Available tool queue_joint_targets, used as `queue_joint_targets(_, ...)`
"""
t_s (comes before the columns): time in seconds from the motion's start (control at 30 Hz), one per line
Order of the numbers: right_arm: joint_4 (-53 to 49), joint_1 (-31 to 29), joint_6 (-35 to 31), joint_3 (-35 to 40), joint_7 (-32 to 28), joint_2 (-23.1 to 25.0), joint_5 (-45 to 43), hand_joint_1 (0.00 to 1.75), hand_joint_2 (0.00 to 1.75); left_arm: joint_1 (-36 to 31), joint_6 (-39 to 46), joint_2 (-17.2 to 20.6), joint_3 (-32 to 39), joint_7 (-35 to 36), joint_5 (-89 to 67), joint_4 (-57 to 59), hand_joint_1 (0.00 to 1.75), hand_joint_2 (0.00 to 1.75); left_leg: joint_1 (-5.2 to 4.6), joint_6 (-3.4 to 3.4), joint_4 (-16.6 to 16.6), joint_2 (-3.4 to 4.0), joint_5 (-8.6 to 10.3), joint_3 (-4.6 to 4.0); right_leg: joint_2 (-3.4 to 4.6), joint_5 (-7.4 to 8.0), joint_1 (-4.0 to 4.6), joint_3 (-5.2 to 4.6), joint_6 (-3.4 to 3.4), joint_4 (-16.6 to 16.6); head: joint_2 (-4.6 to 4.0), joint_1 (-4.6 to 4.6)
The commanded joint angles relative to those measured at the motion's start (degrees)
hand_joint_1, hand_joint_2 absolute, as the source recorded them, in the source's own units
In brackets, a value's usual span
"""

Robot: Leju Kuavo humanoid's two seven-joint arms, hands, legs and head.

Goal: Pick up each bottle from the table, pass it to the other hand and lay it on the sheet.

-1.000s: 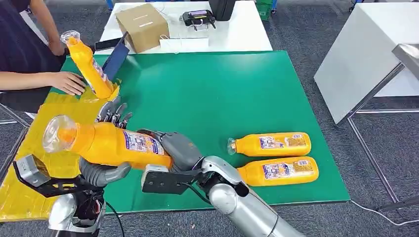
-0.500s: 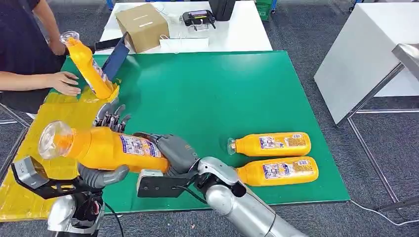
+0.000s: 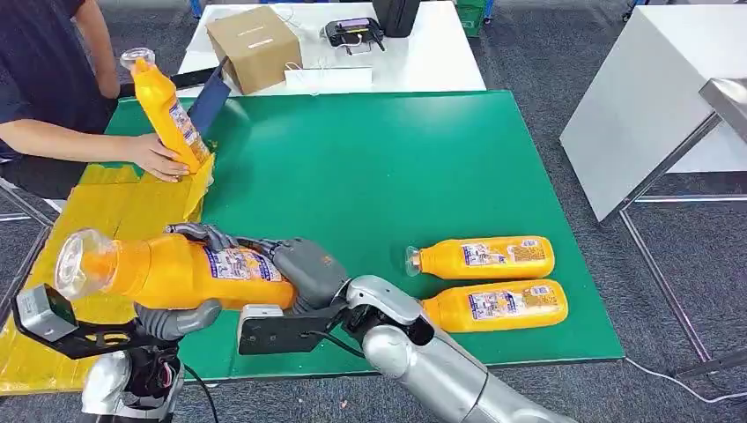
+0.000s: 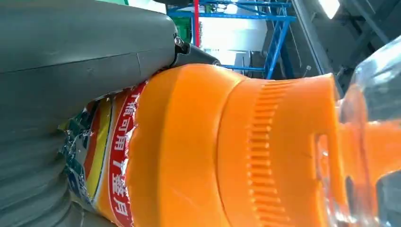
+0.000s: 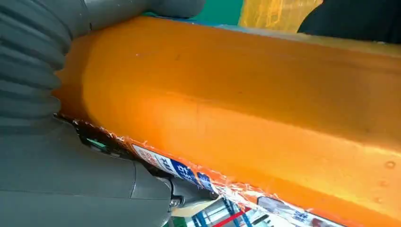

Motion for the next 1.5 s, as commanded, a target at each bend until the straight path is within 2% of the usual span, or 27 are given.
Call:
queue_joint_targets(0.03,4.73,-1.99,0.29,2.47,0.93,-1.97,0.59,1.75,1.75,-1.91,-0.45,0.32,0.46,-0.23,-0.46,2.89,1.75,1.75,0.12,-0.09,-0.02,-0.2,-0.24,0.58,0.26,-0.24,0.03,0.63,-0.11,-0.08,0.0,0.02)
queue_joint_targets(0.07,4.61,-2.11,-1.15,2.5,1.88,-2.16,2.96,1.75,1.75,-1.88,0.62,0.47,0.64,-0.66,-2.21,2.55,1.75,1.75,0.14,-0.1,0.0,-0.23,-0.3,0.69,0.32,-0.3,0.04,0.75,-0.13,-0.06,0.0,0.0)
queue_joint_targets(0.1,4.34,-2.09,-2.71,2.38,2.75,-2.41,5.82,0.98,1.75,-1.9,1.5,0.63,0.86,-1.05,-3.69,2.21,1.75,1.75,0.06,-0.05,-0.04,-0.15,-0.11,0.32,0.15,-0.12,0.01,0.36,-0.06,-0.06,0.0,0.02)
queue_joint_targets(0.13,3.58,-1.26,-3.08,0.93,3.76,-2.55,7.51,0.0,1.75,-1.92,2.59,1.01,1.39,-1.1,-5.29,1.79,1.75,1.75,0.11,-0.07,0.0,-0.19,-0.19,0.46,0.21,-0.19,0.04,0.52,-0.09,-0.07,0.0,0.02)
queue_joint_targets(0.17,2.66,-1.04,-3.29,0.08,3.91,-3.16,7.46,0.0,1.75,-2.14,3.03,1.59,1.99,-0.68,-5.61,1.82,1.75,1.75,0.12,-0.09,0.01,-0.22,-0.25,0.58,0.26,-0.25,0.03,0.64,-0.11,-0.04,0.0,0.0)
queue_joint_targets(0.2,1.55,-0.26,-3.56,-1.5,3.74,-3.92,6.28,0.0,1.75,-2.53,4.2,2.37,2.66,-0.37,-7.38,1.89,1.75,1.75,0.06,-0.04,-0.04,-0.14,-0.08,0.26,0.12,-0.09,0.02,0.3,-0.05,-0.07,0.0,0.0)
queue_joint_targets(0.23,-0.91,1.11,-4.03,-3.46,3.65,-5.5,6.06,0.0,1.75,-3.27,6.38,3.73,3.58,-0.43,-11.2,2.31,1.75,1.75,0.11,-0.07,-0.01,-0.25,-0.16,0.42,0.13,-0.18,0.04,0.5,-0.09,-0.07,0.0,0.0)
queue_joint_targets(0.3,-5.78,4.3,-6.28,-7.07,2.93,-7.35,6.86,0.0,1.75,-4.28,10.41,5.74,5.51,-0.83,-18.19,2.98,1.75,1.75,0.11,-0.04,-0.03,-0.25,-0.02,0.12,-0.06,-0.06,0.07,0.2,-0.05,-0.09,0.0,0.07)
queue_joint_targets(0.33,-7.64,5.46,-5.5,-8.08,2.4,-8.12,7.34,0.0,1.75,-4.44,9.68,5.83,6.69,-1.1,-18.25,3.17,1.75,1.75,0.12,-0.06,-0.02,-0.37,-0.12,0.36,-0.02,-0.18,0.05,0.45,-0.08,-0.07,0.0,-0.02)
queue_joint_targets(0.43,-8.21,5.94,-4.99,-8.32,2.47,-7.86,7.67,0.0,1.75,-4.34,9.23,5.63,7.07,-1.16,-18.25,2.99,1.75,1.75,0.03,-0.03,-0.03,-0.16,-0.02,0.11,0.03,-0.05,0.0,0.14,-0.04,-0.03,0.0,0.02)
queue_joint_targets(0.47,-9.61,7.31,-6.66,-10.06,2.16,-7.61,8.05,0.0,1.75,-4.61,15.66,6.88,6.61,-2.5,-28.94,2.47,1.75,1.75,0.07,-0.07,0.01,-0.17,-0.14,0.31,0.17,-0.15,0.02,0.33,-0.08,-0.02,0.0,0.0)
queue_joint_targets(0.5,-12.02,8.97,-8.44,-11.92,1.58,-8.07,8.16,0.0,0.0,-5.26,18.51,8.09,7.03,-2.47,-33.82,2.92,1.75,1.75,0.08,-0.06,-0.01,-0.09,-0.1,0.22,0.13,-0.07,0.04,0.23,-0.06,-0.04,0.0,-0.02)
queue_joint_targets(0.6,-21.48,14.79,-10.92,-18.95,0.24,-10.46,8.25,0.0,0.0,-7.08,26.39,12.76,9.95,-2.24,-50.31,6.33,1.75,1.75,0.09,-0.06,0.02,-0.4,-0.07,0.19,-0.16,-0.16,0.04,0.26,-0.06,0.0,0.0,0.02)
queue_joint_targets(0.63,-23.57,15.43,-7.75,-20.65,1.24,-12.91,6.92,0.0,0.0,-6.99,30.56,15.44,10.53,-1.57,-59.8,8.54,1.75,1.75,0.14,-0.09,0.06,-0.58,-0.19,0.39,-0.19,-0.32,0.06,0.52,-0.09,0.02,0.0,0.04)
queue_joint_targets(0.73,-24.2,15.85,-6.52,-22.5,0.61,-13.82,5.83,0.0,0.0,-7.07,30.83,16.07,12.0,-3.38,-59.55,10.5,1.75,1.75,0.02,-0.05,-0.06,-0.19,-0.07,0.23,0.05,-0.1,-0.02,0.22,-0.05,-0.04,0.0,0.0)
queue_joint_targets(0.77,-23.9,15.65,-6.28,-22.7,0.43,-14.18,5.7,0.0,0.0,-6.37,33.59,17.33,11.28,-1.73,-65.41,10.81,1.75,1.75,0.07,-0.09,-0.01,-0.25,-0.18,0.42,0.11,-0.2,0.0,0.44,-0.08,-0.02,0.0,0.0)
queue_joint_targets(0.83,-25.97,16.59,-5.39,-24.39,0.17,-17.58,3.67,0.0,0.0,-4.84,36.48,21.53,11.22,1.97,-75.81,14.85,1.75,1.75,0.08,-0.09,-0.01,-0.24,-0.19,0.45,0.14,-0.22,0.0,0.45,-0.1,-0.02,0.0,0.0)
queue_joint_targets(0.87,-26.93,17.01,-3.99,-25.0,-0.09,-19.69,2.0,0.0,0.0,-4.49,34.97,22.4,12.67,1.15,-73.25,17.5,1.75,1.75,0.06,-0.08,-0.02,-0.2,-0.15,0.35,0.12,-0.17,0.0,0.34,-0.07,-0.03,0.0,0.02)
queue_joint_targets(0.9,-27.83,17.44,-2.42,-25.77,-0.04,-21.78,0.27,0.0,0.0,-4.35,36.78,24.61,12.26,2.31,-77.79,20.75,1.75,1.75,0.03,-0.06,-0.08,-0.17,-0.13,0.38,0.1,-0.15,-0.03,0.36,-0.06,-0.07,0.0,0.02)
queue_joint_targets(1.07,-29.46,19.63,2.74,-28.57,0.05,-28.06,-6.92,0.0,0.0,-4.88,36.95,28.41,11.39,2.47,-82.46,31.98,1.75,1.75,0.02,-0.07,-0.09,-0.18,-0.16,0.44,0.15,-0.18,-0.05,0.44,-0.06,-0.07,0.0,0.02)
queue_joint_targets(1.1,-29.87,20.15,3.02,-29.02,-0.04,-29.1,-7.56,0.0,1.75,-4.8,38.15,29.44,10.2,3.15,-85.16,33.84,1.75,1.75,-0.01,-0.05,-0.1,-0.17,-0.11,0.34,0.08,-0.14,-0.06,0.33,-0.04,-0.08,0.0,0.02)
queue_joint_targets(1.13,-30.51,20.88,3.79,-29.67,0.39,-30.76,-8.63,0.0,1.75,-5.15,36.71,29.48,9.81,1.89,-83.74,36.28,1.75,1.75,0.03,-0.08,-0.07,-0.25,-0.23,0.57,0.13,-0.26,-0.05,0.58,-0.08,-0.07,0.0,0.02)
queue_joint_targets(1.23,-30.73,20.8,5.11,-30.28,0.85,-33.11,-9.7,0.0,1.75,-5.57,32.76,30.67,7.1,-0.64,-80.7,39.94,1.75,1.75,-0.04,-0.04,-0.07,-0.15,-0.09,0.27,0.07,-0.12,-0.08,0.25,-0.03,-0.04,0.0,0.0)
queue_joint_targets(1.27,-30.33,20.27,5.45,-30.14,0.84,-33.16,-9.97,0.0,1.75,-5.57,32.56,31.0,5.9,-1.18,-80.38,40.47,1.75,1.75,-0.02,-0.06,-0.06,-0.24,-0.19,0.46,0.11,-0.23,-0.09,0.47,-0.06,-0.04,0.0,0.0)
queue_joint_targets(1.33,-29.17,19.19,5.99,-29.49,0.93,-32.68,-10.34,0.0,1.75,-5.25,31.7,29.25,5.1,-3.94,-77.6,40.59,1.75,1.75,-0.03,-0.03,-0.07,-0.08,-0.08,0.21,0.1,-0.08,-0.07,0.2,-0.03,-0.06,0.0,0.02)
queue_joint_targets(1.37,-29.05,18.97,6.01,-29.33,0.93,-32.5,-10.34,0.0,1.75,-5.12,31.68,28.64,4.56,-3.71,-77.84,40.56,1.75,1.75,0.0,-0.07,-0.06,-0.16,-0.18,0.45,0.19,-0.19,-0.07,0.46,-0.06,-0.06,0.0,0.02)
queue_joint_targets(1.5,-27.55,17.48,6.32,-27.95,1.05,-31.93,-10.64,0.0,1.75,-5.02,31.57,28.1,2.66,-4.34,-76.3,39.66,1.75,1.75,-0.05,-0.05,-0.09,-0.09,-0.11,0.32,0.17,-0.1,-0.09,0.29,-0.05,-0.05,0.0,0.0)
